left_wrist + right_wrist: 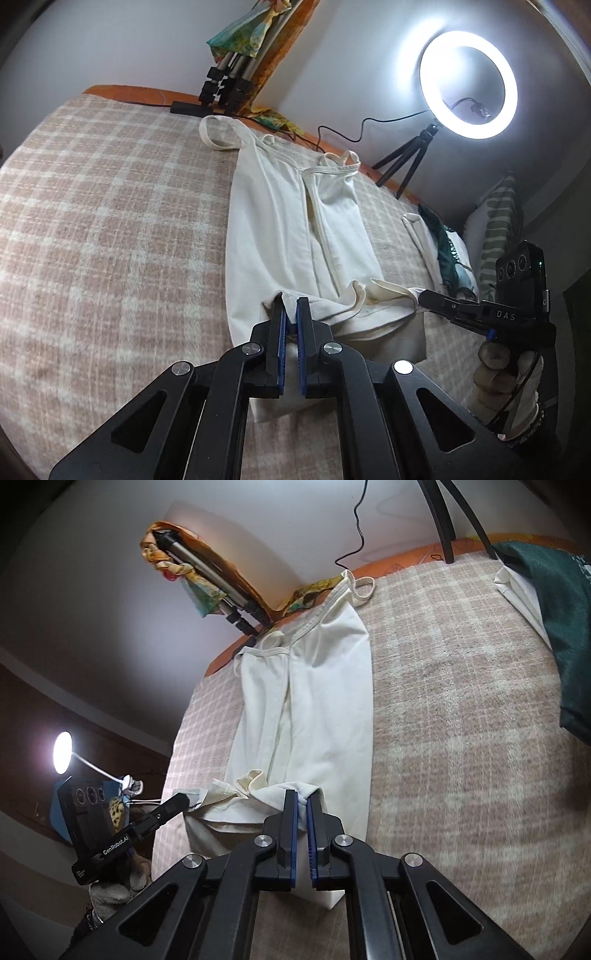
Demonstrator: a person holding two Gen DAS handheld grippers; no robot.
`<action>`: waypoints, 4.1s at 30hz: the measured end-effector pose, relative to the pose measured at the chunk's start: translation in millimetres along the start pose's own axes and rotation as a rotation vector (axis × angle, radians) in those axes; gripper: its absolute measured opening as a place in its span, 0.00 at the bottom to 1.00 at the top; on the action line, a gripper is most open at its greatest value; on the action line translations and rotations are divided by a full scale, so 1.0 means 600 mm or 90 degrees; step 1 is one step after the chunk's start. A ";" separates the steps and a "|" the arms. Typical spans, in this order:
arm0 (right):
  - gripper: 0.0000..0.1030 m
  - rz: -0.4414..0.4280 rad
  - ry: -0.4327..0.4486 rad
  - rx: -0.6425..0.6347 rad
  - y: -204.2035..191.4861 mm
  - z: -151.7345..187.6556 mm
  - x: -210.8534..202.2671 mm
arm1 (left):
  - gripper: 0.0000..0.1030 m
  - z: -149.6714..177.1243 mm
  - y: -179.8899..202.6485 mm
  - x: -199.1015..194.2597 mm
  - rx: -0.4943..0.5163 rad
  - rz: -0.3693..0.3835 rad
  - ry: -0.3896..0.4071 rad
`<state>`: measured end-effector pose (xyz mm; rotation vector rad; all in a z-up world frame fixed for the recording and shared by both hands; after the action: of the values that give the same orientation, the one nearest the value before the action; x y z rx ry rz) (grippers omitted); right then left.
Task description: Fold small clothes
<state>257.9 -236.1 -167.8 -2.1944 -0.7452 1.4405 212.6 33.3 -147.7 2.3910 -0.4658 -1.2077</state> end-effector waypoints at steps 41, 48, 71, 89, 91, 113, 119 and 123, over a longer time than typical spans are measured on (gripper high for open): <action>0.29 0.186 0.053 -0.201 -0.008 -0.012 0.053 | 0.19 -0.005 0.014 0.054 0.152 -0.098 0.022; 0.31 0.200 0.053 -0.265 -0.035 0.053 0.014 | 0.19 0.044 0.056 0.016 0.248 -0.086 0.033; 0.06 0.184 0.006 -0.232 -0.017 0.093 -0.011 | 0.19 0.076 0.059 0.021 0.322 -0.114 0.007; 0.15 0.166 -0.006 -0.228 -0.008 0.057 0.066 | 0.29 0.109 0.096 0.066 0.351 -0.054 -0.036; 0.15 0.161 -0.017 -0.224 -0.007 0.052 0.061 | 0.30 0.100 0.090 0.056 0.332 -0.048 -0.040; 0.51 0.065 0.049 -0.152 0.058 -0.192 0.102 | 0.38 -0.152 -0.042 0.127 0.207 -0.060 -0.023; 0.51 0.051 0.043 -0.118 0.085 -0.233 0.154 | 0.38 -0.181 -0.059 0.176 0.200 -0.053 -0.028; 0.45 0.018 0.042 -0.103 0.093 -0.248 0.166 | 0.38 -0.199 -0.064 0.199 0.197 -0.056 -0.023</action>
<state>439.3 -222.9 -214.4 -2.3697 -0.8371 1.3566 381.9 35.8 -184.4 2.6775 -0.6037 -1.2985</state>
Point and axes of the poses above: each gripper's, at about its wrist camera, not at the fingertips, and x roughly the way its jaws point, y to its right, z to its underside, the point moved 4 cm from there along x, roughly the way its jaws point, and after that the axes turned 2 degrees about y, right-handed, at the moved point
